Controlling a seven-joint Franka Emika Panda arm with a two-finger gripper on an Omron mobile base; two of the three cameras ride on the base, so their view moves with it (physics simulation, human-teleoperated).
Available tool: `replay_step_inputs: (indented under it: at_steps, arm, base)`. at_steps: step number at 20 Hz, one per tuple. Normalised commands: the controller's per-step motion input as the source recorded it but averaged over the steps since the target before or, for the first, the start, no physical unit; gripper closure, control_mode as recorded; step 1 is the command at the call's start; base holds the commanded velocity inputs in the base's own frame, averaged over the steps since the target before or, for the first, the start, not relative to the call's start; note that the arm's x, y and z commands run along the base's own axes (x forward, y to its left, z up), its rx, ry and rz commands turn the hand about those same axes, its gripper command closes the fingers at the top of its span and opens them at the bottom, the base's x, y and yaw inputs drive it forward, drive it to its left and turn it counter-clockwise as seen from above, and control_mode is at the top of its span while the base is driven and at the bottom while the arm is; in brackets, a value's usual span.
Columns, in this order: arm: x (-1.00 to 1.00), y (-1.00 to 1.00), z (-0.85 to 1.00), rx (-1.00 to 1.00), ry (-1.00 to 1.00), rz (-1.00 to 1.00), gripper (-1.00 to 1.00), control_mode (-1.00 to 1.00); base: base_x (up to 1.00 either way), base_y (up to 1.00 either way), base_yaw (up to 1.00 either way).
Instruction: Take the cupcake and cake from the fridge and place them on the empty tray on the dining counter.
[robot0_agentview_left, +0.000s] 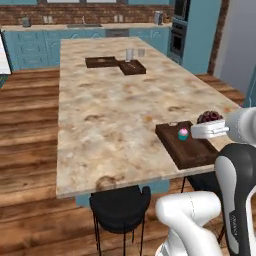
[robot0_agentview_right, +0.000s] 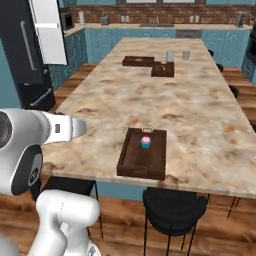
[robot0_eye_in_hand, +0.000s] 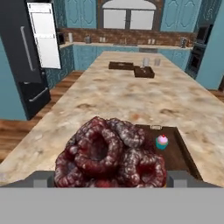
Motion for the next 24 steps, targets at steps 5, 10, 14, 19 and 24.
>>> replay_step_inputs:
  at_steps: [5,10,14,19,24]
  arm:
    - [0.00,0.00,0.00,0.00,0.00,0.00,1.00,1.00]
    - [0.00,0.00,0.00,0.00,0.00,0.00,1.00,1.00]
    - [0.00,0.00,0.00,0.00,0.00,0.00,1.00,1.00]
    - [0.00,0.00,0.00,0.00,0.00,0.00,1.00,1.00]
    - [0.00,0.00,0.00,0.00,0.00,0.00,1.00,1.00]
  base:
    - [0.45,-1.00,0.44]
    - [0.54,-0.80,0.32]
    - [0.53,-0.45,0.00]
    - [0.35,-0.32,-0.28]
    - [0.66,-0.27,-0.32]
